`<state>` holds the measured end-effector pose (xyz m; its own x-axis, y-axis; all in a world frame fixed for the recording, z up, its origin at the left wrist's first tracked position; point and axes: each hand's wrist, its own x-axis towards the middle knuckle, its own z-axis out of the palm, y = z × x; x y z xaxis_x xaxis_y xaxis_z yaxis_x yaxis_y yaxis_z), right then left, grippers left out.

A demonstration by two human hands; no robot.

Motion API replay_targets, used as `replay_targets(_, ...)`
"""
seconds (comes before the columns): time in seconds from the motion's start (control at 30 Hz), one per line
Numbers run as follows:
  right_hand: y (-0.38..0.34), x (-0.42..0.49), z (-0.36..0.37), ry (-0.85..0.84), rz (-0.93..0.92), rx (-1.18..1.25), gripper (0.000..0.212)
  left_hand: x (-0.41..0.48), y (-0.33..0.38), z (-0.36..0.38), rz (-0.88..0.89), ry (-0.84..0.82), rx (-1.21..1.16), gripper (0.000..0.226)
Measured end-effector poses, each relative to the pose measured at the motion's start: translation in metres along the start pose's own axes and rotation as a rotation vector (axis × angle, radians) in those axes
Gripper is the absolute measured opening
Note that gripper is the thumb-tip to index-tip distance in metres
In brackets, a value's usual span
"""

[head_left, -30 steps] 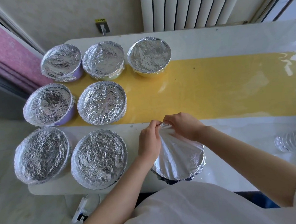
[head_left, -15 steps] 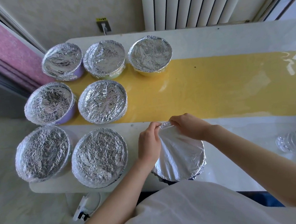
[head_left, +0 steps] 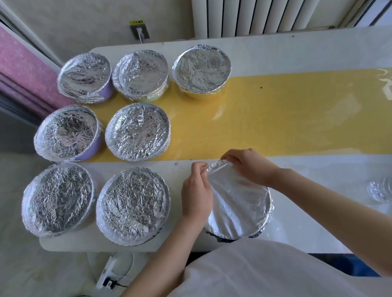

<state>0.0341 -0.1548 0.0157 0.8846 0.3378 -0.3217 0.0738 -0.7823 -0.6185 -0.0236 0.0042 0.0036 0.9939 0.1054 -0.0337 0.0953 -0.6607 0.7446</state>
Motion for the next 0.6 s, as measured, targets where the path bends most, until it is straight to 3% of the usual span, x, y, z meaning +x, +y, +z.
replay_targets(0.3,0.004,-0.003,0.002,-0.001,0.012,-0.017,0.031,0.012,-0.001,0.0,-0.001,-0.091,-0.025,0.025)
replay_targets(0.6,0.003,-0.006,0.006,0.05,0.014,-0.069,0.032,0.011,-0.001,0.002,0.021,-0.026,-0.025,0.022)
